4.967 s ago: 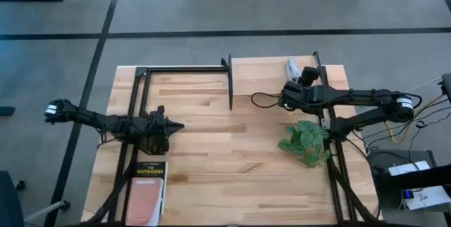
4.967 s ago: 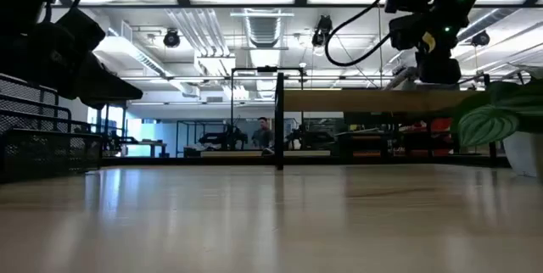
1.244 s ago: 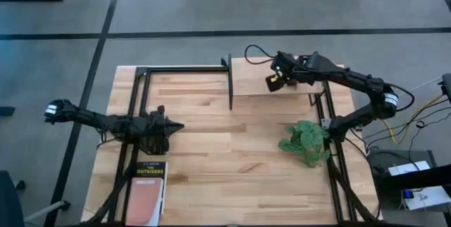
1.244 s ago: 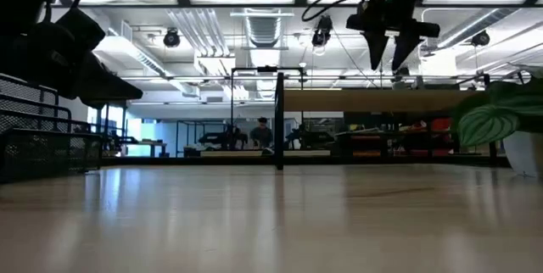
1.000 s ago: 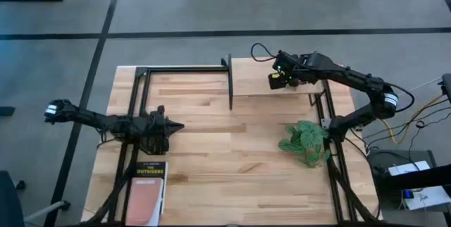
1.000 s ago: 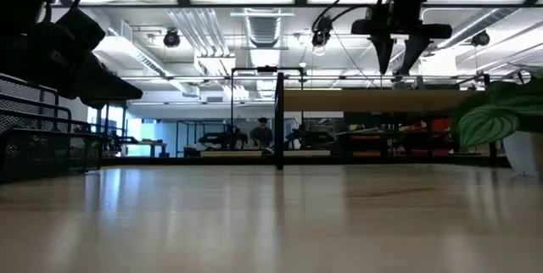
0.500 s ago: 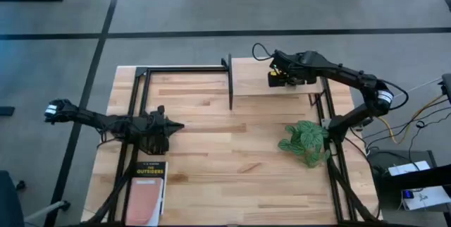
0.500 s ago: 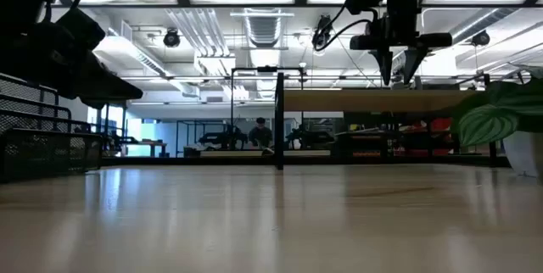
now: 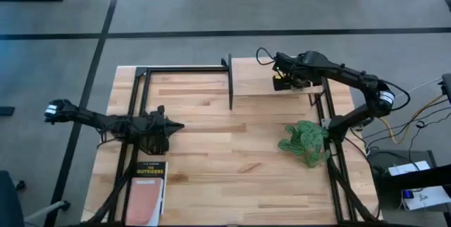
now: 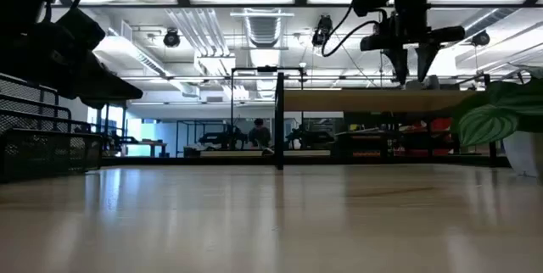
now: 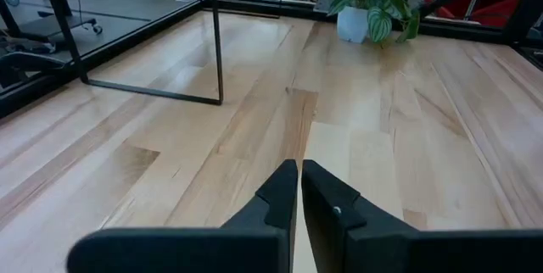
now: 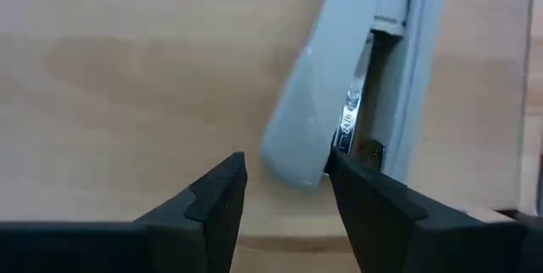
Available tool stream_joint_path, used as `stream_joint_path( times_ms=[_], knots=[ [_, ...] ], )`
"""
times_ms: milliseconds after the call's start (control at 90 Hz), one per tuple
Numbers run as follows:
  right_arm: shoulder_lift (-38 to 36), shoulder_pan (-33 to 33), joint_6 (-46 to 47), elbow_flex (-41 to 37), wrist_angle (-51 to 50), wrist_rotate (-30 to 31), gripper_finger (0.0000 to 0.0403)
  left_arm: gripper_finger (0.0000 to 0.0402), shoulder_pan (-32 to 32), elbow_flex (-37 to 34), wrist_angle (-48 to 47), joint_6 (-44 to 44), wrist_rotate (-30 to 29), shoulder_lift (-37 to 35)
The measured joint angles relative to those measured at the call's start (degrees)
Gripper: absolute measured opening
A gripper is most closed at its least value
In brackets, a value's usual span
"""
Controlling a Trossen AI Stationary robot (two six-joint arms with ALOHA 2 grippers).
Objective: Stock shelves
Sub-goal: Put the gray stapler on the shelf
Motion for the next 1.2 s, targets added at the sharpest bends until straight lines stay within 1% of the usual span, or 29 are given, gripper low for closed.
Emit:
stream_joint_path(
  times_ms=[211, 489, 667, 822, 1200],
  knots=[
    [-0.08, 0.08, -1.42, 0.0, -2.84, 1.4, 0.0176, 0.0004, 0.0, -0.01, 0.0, 0.01, 0.0, 0.01],
    [-0.05, 0.08, -2.94, 0.0, -1.82, 3.55, 0.0207, 0.0004, 0.02, 0.0, 0.0, 0.0, 0.0, 0.01],
    [-0.01, 0.08, -1.8, -1.49, -1.47, 5.68, 0.0216, 0.0004, 0.0, 0.01, 0.0, 0.01, 0.0, 0.0],
    [0.01, 0.08, -1.45, -3.19, 0.4, 5.84, 0.021, 0.0004, 0.01, -0.01, -0.01, -0.01, 0.0, 0.01],
    [-0.12, 0.12, -2.95, -6.32, 4.26, 6.1, 0.0176, 0.0004, 0.01, 0.0, 0.0, -0.01, 0.0, 0.0]
  ],
)
